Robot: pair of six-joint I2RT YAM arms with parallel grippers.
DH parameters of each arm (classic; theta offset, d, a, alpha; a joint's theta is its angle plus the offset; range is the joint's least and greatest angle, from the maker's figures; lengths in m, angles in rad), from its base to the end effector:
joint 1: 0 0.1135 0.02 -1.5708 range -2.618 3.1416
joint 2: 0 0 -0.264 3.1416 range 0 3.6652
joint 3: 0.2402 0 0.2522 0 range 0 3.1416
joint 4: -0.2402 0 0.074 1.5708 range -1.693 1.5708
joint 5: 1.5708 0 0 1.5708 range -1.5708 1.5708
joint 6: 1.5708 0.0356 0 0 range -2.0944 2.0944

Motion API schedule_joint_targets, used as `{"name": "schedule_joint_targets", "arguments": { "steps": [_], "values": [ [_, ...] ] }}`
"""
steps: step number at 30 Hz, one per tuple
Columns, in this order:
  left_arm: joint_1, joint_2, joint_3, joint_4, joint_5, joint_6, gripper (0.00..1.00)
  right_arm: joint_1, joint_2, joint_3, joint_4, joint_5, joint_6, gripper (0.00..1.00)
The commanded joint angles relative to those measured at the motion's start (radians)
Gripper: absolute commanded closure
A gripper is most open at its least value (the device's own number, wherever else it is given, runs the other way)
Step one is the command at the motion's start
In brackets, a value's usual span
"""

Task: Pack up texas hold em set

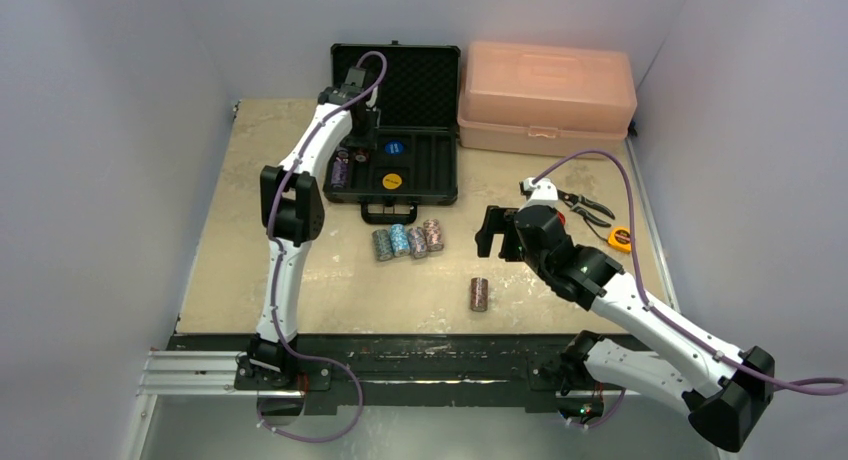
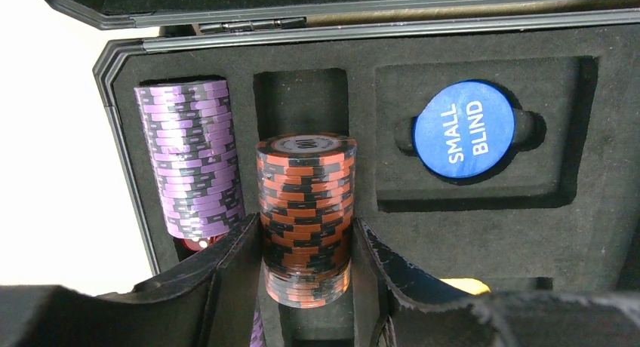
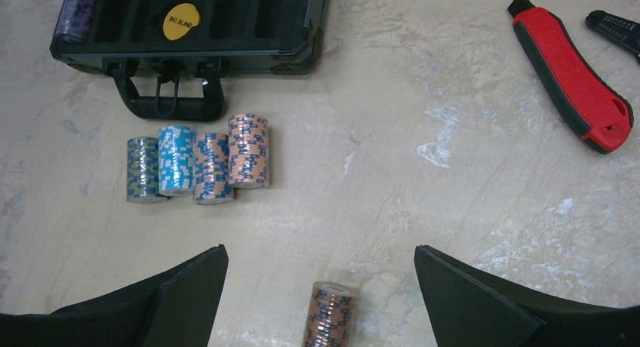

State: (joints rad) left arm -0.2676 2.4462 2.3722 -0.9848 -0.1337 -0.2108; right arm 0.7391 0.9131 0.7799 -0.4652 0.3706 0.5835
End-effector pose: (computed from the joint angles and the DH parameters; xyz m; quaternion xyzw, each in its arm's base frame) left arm 0.5075 -0.1342 0.2291 0.0105 0.9653 0.0029 0.2608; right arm 0.1550 0.1238 0.2890 0.0183 0.8730 0.1535 0.4625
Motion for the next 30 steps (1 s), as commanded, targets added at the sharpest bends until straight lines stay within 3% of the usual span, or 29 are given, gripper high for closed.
{"name": "schedule_joint_targets", "arguments": {
  "steps": [1, 6, 15, 18, 20, 25, 30],
  "values": [
    [0.011, -0.012, 0.065, 0.057, -0.011, -0.02, 0.96, -0.002, -0.023, 0.04, -0.007, -0.003, -0.002, 0.01],
    [0.011, -0.005, 0.066, 0.064, -0.027, -0.021, 0.88, -0.002, -0.032, 0.038, -0.007, -0.004, -0.005, 0.01],
    [0.011, -0.017, 0.055, 0.082, -0.041, -0.016, 0.39, -0.002, -0.043, 0.029, -0.012, -0.006, -0.013, 0.01],
    [0.011, -0.03, 0.056, 0.081, -0.038, -0.016, 0.3, -0.002, -0.046, 0.026, -0.01, -0.016, -0.016, 0.01],
    [0.011, -0.044, 0.053, 0.074, -0.035, -0.019, 0.29, -0.001, -0.046, 0.027, -0.009, -0.019, -0.017, 0.01],
    [0.01, -0.141, -0.044, 0.073, -0.034, -0.048, 0.4, -0.002, -0.047, 0.026, -0.007, -0.021, -0.019, 0.01],
    [0.01, -0.281, -0.274, 0.119, -0.024, -0.092, 0.62, -0.002, -0.045, 0.027, 0.0, -0.023, -0.021, 0.01]
  ]
}}
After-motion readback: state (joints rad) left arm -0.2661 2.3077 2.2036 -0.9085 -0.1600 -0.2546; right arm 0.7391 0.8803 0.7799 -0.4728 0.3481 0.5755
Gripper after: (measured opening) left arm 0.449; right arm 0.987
